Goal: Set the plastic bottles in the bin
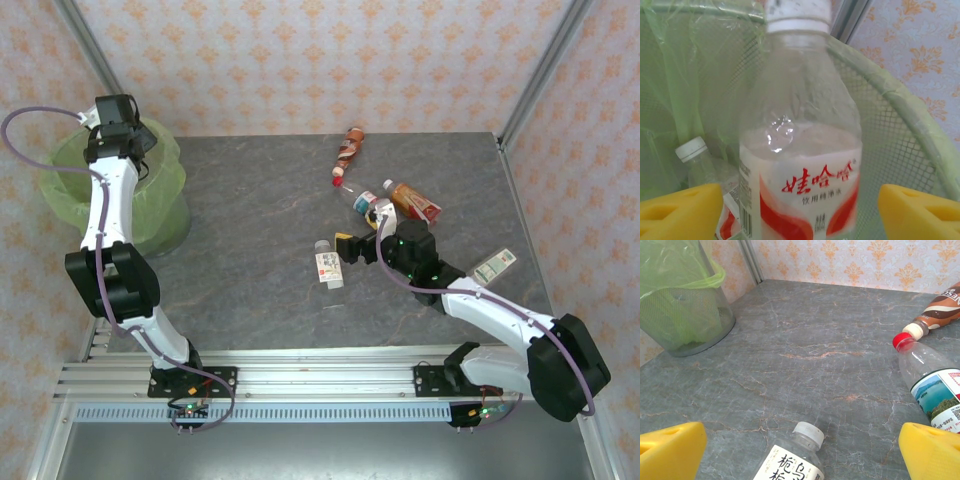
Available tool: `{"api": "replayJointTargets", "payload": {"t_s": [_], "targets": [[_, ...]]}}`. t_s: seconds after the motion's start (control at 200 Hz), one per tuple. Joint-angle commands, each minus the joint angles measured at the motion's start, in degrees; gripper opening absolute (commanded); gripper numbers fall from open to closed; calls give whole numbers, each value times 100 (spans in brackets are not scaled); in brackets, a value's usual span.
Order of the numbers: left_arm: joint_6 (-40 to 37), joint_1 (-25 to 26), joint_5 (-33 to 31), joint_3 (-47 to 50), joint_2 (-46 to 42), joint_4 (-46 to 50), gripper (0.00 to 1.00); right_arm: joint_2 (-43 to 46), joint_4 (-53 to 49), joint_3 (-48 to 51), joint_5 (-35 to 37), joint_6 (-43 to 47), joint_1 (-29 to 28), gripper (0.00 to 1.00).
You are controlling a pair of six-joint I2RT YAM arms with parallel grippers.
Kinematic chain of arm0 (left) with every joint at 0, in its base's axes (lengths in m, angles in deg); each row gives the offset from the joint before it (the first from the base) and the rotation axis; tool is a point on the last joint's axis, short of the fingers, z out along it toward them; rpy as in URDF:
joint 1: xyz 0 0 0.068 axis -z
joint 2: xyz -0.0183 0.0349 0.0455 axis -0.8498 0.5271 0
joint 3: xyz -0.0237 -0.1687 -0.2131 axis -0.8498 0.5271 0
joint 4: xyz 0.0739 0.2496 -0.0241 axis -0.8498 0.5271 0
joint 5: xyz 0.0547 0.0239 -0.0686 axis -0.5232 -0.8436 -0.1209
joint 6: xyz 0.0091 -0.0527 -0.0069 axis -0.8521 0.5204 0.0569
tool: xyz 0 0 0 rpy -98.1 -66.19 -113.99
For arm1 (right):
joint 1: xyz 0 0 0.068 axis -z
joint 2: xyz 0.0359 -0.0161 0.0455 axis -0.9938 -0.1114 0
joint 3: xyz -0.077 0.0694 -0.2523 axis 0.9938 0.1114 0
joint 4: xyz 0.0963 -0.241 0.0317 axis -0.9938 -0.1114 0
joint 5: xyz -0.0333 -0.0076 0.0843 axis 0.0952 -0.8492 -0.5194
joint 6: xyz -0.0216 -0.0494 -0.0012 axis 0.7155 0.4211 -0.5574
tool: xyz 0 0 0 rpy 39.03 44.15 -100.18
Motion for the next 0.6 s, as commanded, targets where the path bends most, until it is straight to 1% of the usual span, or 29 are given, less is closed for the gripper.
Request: {"api": "replayJointTargets", "payload": {"t_s": [0.0, 0.225, 0.29, 0.44, 0.596], "targets": [[155, 9, 206, 33, -22, 136, 84, 53, 87, 58, 61, 99, -28, 99], [292, 40, 816, 270, -239, -49, 89, -5, 107, 58, 66, 108, -28, 99], [268, 107, 884, 329, -305, -109, 91, -27, 124, 50, 56, 101, -24, 99], [187, 247, 816, 289, -427, -62, 92, -51, 152, 50, 46, 88, -25, 99], [238, 302, 487, 335, -579, -106, 94, -33, 144, 76, 66, 73, -24, 99]]}}
